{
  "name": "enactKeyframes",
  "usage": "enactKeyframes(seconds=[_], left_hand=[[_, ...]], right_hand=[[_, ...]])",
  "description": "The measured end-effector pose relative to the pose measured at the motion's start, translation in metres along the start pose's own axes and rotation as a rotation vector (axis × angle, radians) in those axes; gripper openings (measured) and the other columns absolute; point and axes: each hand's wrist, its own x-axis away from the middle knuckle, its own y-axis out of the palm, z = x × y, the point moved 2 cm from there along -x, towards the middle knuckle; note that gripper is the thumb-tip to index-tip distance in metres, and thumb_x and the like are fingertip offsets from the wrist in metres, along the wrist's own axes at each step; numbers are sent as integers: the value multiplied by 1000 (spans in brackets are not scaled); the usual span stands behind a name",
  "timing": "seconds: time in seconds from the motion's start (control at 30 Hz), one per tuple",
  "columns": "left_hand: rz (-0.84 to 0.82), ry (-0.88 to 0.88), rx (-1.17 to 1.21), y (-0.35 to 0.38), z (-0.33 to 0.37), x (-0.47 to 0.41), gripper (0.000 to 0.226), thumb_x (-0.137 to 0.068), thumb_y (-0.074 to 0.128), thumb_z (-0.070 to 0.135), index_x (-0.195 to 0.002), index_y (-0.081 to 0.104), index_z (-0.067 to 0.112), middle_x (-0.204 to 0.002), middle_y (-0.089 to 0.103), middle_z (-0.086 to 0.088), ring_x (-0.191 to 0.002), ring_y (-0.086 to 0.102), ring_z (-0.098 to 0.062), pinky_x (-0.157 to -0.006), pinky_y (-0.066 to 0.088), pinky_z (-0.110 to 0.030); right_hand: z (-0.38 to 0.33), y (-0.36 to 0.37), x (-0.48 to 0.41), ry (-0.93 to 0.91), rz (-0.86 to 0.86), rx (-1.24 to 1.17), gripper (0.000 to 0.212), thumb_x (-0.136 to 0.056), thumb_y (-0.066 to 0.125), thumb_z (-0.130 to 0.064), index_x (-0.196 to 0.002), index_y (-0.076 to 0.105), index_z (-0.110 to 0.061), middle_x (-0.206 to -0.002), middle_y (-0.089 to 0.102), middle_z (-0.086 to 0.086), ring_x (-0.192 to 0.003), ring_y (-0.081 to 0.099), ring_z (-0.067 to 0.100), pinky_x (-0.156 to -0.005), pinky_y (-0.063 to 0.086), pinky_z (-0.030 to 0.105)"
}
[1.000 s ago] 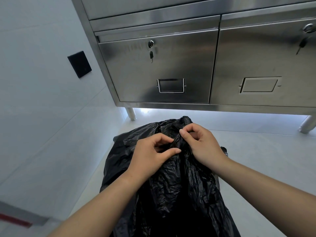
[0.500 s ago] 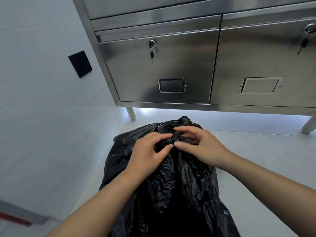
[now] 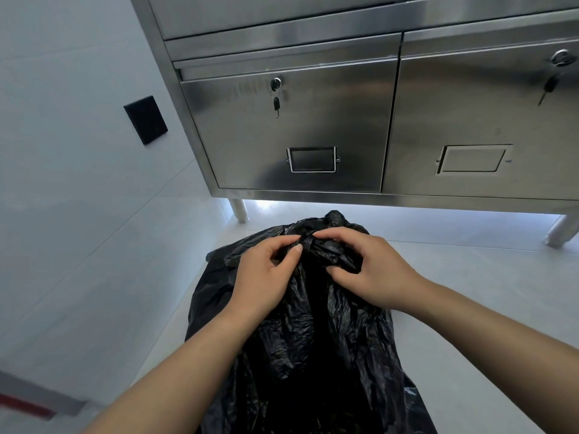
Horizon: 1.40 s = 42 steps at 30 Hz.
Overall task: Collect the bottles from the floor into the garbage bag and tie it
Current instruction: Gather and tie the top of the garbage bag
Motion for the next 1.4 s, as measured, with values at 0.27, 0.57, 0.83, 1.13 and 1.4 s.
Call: enactKeyframes(seconds=[0.27,0.57,0.83,1.13,1.4], left_hand=[[-43,14,-64,0,8,4,18,-83,65,33,-100,71,35,-95,70,22,-82,68,-18,-81,55,-37],[-196,124,-102,-5,13,5,27,-72,77,31,-98,71,39,-89,68,13,-87,62,-2,-78,53,-30],[-183,249,-220,-2,12,2,17,-81,71,21,-97,72,25,-93,62,13,-90,57,2,-77,42,-8],[-151,188,-103,0,15,6,28,-75,75,27,-99,68,39,-96,68,19,-95,60,6,-79,51,-18],[-45,103,-82,2,19,4,30,-70,79,24,-89,65,42,-84,68,24,-85,61,9,-76,51,-18]], right_hand=[[3,3,4,72,56,42,51,-62,77,-46,-110,59,-44,-104,63,-27,-99,55,-13,-86,39,4],[9,1,0,19,63,97,15,-72,77,-31,-86,71,-30,-84,58,-19,-84,56,-4,-77,38,9],[4,1,0,30,42,13,12,-78,71,-28,-79,64,-37,-81,68,-16,-80,60,-3,-73,44,16],[10,0,-1,74,122,-141,15,-77,73,-24,-85,63,-32,-87,70,-16,-87,63,-2,-82,45,19],[10,-5,-3,94,108,-167,25,-72,77,-23,-91,68,-35,-92,72,-15,-90,65,-2,-86,47,19]])
